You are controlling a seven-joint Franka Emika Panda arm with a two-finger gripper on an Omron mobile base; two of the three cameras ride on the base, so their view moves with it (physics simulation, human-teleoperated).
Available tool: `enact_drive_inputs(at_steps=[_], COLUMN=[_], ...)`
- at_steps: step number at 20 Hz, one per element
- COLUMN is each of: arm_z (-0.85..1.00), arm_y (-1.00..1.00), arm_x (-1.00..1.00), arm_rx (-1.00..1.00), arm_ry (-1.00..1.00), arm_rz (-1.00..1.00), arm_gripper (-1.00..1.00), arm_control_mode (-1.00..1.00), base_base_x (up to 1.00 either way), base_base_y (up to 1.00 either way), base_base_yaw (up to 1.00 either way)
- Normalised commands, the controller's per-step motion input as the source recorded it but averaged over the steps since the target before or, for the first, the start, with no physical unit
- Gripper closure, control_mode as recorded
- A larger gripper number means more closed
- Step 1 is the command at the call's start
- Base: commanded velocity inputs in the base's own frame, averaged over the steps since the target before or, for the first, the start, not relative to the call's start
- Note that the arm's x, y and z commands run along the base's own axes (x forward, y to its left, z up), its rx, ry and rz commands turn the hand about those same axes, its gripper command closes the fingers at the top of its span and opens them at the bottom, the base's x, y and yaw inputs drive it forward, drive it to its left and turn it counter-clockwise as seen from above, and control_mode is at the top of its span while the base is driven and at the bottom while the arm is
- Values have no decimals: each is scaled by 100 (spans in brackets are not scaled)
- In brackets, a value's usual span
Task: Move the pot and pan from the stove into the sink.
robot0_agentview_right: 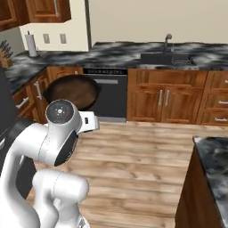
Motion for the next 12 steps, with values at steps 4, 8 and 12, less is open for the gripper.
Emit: enact_drive_inputs(at_steps=[4, 8, 12], arm_z=[0, 0, 0], arm_y=[0, 0, 0], arm_x=[0, 0, 0], arm_rx=[0, 0, 0], arm_ry=[0, 0, 0], arm_rz=[0, 0, 0], arm_gripper=[100, 100, 100], arm_control_mode=[100, 100, 100], base_base_x=[100, 100, 100], base_base_y=[16, 17, 21], base_base_yaw=[0, 0, 0])
